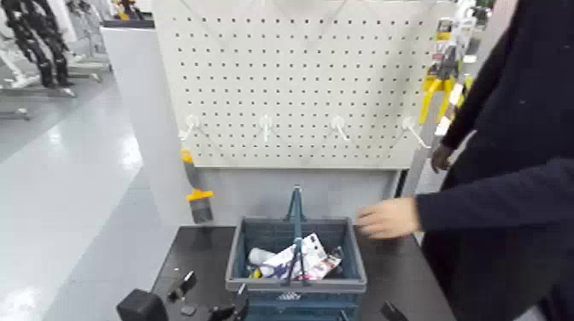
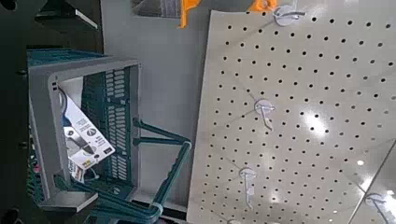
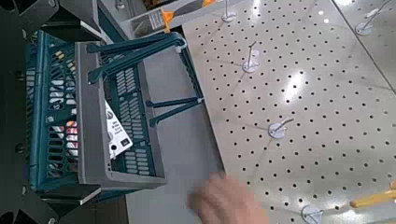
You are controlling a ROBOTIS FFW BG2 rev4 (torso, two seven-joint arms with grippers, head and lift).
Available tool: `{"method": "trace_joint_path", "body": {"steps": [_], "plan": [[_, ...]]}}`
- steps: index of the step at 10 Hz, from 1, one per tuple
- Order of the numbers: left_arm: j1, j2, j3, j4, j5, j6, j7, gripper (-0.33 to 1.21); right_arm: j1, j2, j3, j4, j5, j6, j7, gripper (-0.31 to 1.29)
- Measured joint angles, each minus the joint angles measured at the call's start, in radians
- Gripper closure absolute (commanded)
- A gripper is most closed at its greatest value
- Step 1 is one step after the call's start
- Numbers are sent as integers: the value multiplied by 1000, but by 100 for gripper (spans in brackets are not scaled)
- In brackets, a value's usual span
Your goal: Put the blue scissors into the crate.
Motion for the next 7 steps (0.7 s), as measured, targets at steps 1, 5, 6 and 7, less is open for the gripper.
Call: {"method": "trace_joint_path", "body": {"steps": [1, 5, 6, 7], "plan": [[13, 4, -4, -11, -3, -9, 16, 6, 2, 0, 1, -3, 1, -1, -3, 14], [20, 23, -18, -22, -2, -6, 24, 6, 1, 0, 8, -6, 3, 10, -10, 13], [18, 27, -20, -22, -1, -4, 24, 6, 1, 0, 5, -14, 11, 28, -12, 13], [17, 29, -22, -22, -1, -2, 24, 6, 2, 0, 3, -18, 16, 37, -13, 13]]}}
